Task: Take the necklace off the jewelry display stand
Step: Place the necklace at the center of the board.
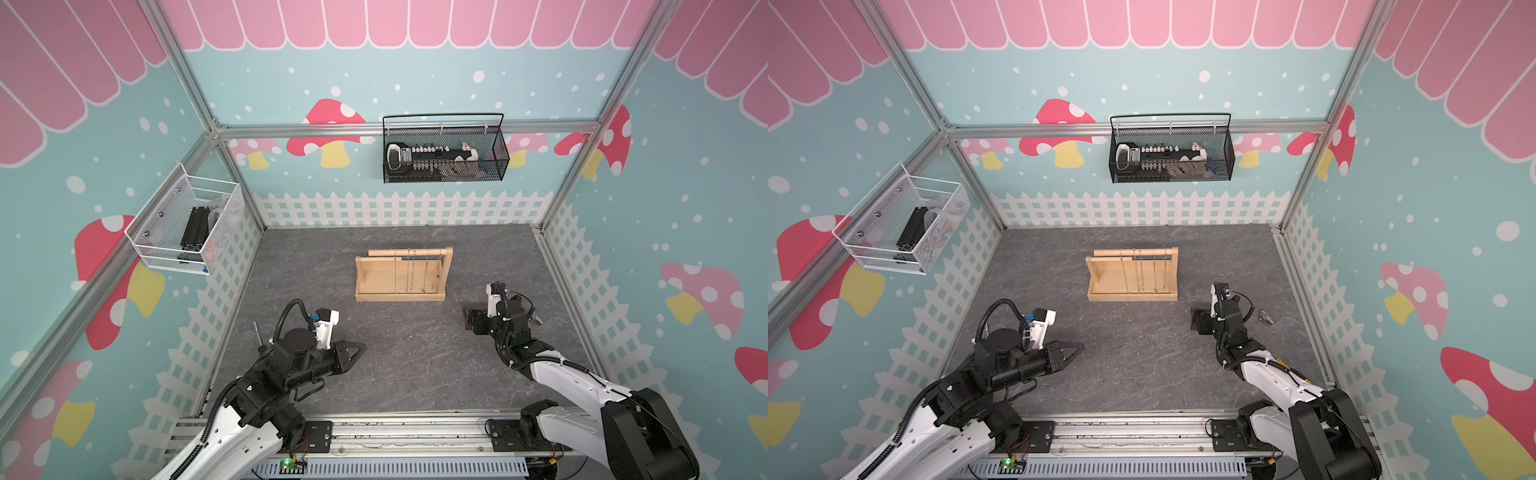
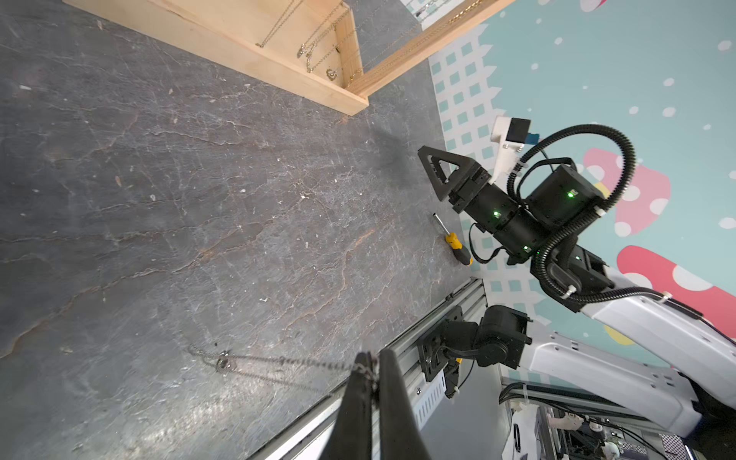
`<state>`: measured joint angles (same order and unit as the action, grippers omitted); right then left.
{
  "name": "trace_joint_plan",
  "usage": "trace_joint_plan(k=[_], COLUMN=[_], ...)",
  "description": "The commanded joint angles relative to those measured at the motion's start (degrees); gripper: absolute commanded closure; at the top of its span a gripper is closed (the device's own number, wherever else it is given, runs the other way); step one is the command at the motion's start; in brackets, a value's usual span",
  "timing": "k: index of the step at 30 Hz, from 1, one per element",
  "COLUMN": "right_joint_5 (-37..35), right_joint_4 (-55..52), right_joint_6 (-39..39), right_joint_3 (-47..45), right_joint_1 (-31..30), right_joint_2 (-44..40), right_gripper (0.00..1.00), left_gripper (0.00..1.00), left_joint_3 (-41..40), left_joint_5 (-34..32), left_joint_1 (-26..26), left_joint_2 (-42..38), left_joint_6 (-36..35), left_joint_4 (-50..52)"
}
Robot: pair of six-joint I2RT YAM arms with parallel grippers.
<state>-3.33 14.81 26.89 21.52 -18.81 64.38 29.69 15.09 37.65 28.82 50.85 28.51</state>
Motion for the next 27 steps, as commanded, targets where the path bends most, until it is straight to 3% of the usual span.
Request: trace_joint_plan(k=[1, 16, 27], right_joint_5=[0.16, 0.35, 0.76], right_joint_4=[0.31, 0.31, 0.58], right_joint_6=[1.13, 1.35, 1.41], right_joint_3=[1.58, 1.68, 1.74], right_joint_1=[-0.26, -0.26, -0.26], right_joint_2=[0.48, 1.08, 1.74], right_gripper=[0.12, 0.12, 0.11], left_gripper=[1.00, 1.00, 0.96], left_joint_3=[-1.14, 0.29, -0.21], left_joint_5=[-4.42, -12.34, -18.04], left_joint_1=[0.34, 0.23, 0.30], left_joint_2=[2.94, 26.16, 34.80], left_joint_6=[0.20, -8.62, -12.46], left_joint_4=[-8.62, -25.74, -32.49])
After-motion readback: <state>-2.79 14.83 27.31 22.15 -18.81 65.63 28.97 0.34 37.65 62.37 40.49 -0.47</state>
